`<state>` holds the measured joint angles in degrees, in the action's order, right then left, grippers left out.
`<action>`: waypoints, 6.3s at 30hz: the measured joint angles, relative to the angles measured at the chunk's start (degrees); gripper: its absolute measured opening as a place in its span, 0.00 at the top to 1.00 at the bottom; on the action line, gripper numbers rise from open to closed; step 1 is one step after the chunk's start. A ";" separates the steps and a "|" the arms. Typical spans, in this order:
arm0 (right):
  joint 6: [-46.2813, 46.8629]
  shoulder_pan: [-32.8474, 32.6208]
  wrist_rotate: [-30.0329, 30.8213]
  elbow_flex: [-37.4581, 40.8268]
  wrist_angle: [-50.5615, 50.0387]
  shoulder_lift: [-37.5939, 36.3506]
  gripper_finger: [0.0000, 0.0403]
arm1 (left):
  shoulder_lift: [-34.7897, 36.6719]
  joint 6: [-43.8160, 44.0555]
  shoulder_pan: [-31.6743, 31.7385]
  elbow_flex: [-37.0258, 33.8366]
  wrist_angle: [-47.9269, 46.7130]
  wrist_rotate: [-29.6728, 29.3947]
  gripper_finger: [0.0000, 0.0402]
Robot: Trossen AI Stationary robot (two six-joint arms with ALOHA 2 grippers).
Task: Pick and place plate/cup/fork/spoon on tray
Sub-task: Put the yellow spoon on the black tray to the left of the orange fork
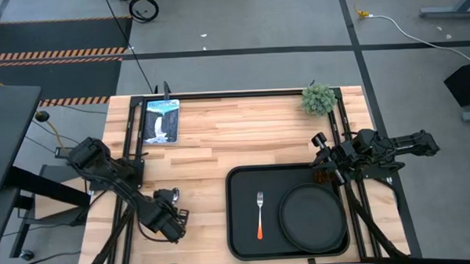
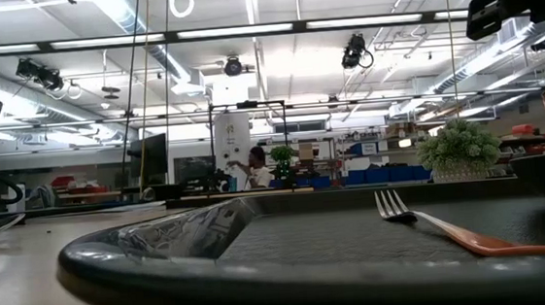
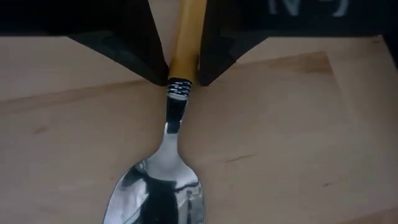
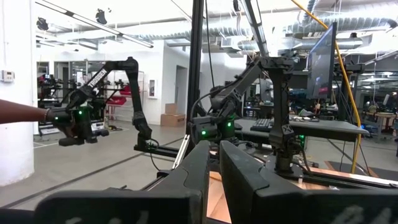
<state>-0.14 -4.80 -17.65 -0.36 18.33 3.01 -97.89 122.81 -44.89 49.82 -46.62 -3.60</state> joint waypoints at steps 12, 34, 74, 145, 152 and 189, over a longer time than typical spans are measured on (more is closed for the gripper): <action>-0.01 -0.02 -0.01 -0.01 0.01 -0.02 0.89 | -0.85 0.33 1.52 6.47 -3.55 -0.76 0.88; 0.00 0.00 0.00 0.00 0.02 -0.02 0.89 | -1.78 -7.82 14.09 18.86 7.93 -24.23 0.87; 0.00 0.00 0.00 -0.02 -0.02 -0.02 0.89 | -31.25 -12.54 17.50 51.01 11.03 -17.09 0.86; 0.00 -0.01 0.00 0.00 0.01 -0.02 0.89 | -31.60 -72.29 26.31 54.72 7.83 -19.12 0.71; 0.00 0.00 0.00 0.00 0.00 -0.02 0.89 | -31.60 -73.59 26.26 54.64 5.26 -19.26 0.71; 0.00 0.00 0.00 0.00 0.00 0.00 0.89 | -36.00 -93.91 25.10 54.71 14.13 -26.59 0.71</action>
<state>-0.15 -4.80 -17.65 -0.36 18.33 3.01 -133.88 28.91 -19.79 104.54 -32.49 -30.18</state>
